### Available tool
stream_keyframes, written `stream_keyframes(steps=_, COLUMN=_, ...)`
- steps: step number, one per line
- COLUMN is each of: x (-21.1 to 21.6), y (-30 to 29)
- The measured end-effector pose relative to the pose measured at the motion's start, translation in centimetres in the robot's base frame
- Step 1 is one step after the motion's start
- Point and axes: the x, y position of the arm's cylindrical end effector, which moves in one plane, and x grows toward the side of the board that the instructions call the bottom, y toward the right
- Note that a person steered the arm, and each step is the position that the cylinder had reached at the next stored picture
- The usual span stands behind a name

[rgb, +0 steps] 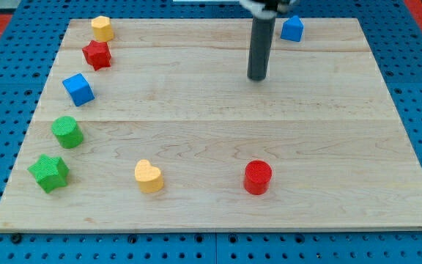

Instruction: Move the blue triangle slightly downwards

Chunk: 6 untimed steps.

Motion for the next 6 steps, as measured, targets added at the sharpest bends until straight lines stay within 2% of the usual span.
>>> stream_keyframes(steps=1, x=-6.4, y=-0.2)
stream_keyframes(steps=3, x=-13.0, y=0.2)
stream_keyframes(steps=4, x=-12.8, y=3.9)
stream_keyframes(steps=5, x=-10.9, y=9.4)
stream_keyframes(steps=6, x=-7.7, y=9.8)
